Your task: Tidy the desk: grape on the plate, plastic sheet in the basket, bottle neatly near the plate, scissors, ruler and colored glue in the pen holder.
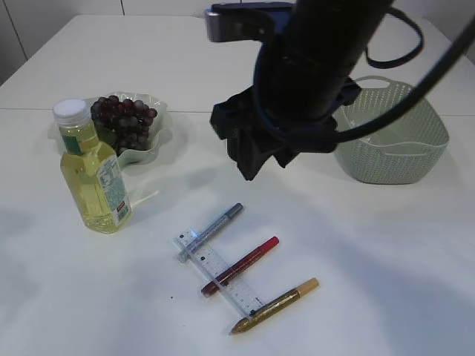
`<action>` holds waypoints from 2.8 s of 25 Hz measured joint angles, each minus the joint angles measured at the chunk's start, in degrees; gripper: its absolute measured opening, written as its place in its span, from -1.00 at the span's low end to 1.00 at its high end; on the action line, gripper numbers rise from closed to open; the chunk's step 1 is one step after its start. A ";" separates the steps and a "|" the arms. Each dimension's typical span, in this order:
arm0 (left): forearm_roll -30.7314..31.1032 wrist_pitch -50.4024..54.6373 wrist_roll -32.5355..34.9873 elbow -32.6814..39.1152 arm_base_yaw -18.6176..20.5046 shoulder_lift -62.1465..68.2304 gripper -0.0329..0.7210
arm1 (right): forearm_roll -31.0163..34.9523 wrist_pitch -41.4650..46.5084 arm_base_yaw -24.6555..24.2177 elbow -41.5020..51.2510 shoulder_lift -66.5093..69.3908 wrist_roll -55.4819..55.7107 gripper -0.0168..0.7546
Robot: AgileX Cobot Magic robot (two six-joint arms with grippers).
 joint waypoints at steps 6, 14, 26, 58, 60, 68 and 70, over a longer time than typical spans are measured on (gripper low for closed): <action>0.00 -2.59 -0.24 5.21 0.00 0.00 -0.06 | -5.67 0.11 4.42 -7.02 10.37 0.62 0.07; -0.22 -3.85 -0.24 5.58 0.00 0.00 -0.06 | -6.05 0.11 6.77 -8.70 19.02 0.76 0.18; -1.29 -4.12 -0.31 5.58 0.00 0.00 -0.06 | -4.76 -0.09 7.34 -9.07 23.33 0.83 0.38; -1.46 -6.49 -0.31 5.58 0.00 0.00 -0.06 | -6.77 -0.89 7.34 -18.22 35.31 4.30 0.39; -1.46 -6.49 -0.31 5.58 0.00 0.00 -0.06 | -6.77 -0.89 7.34 -18.36 35.72 4.30 0.39; -1.46 -6.49 -0.21 5.58 0.00 0.00 -0.06 | -6.77 -0.89 7.34 -18.36 35.84 4.42 0.09; -1.46 -6.49 -0.21 5.58 0.00 0.00 -0.06 | -6.77 -0.89 7.34 -18.36 35.84 4.42 -0.02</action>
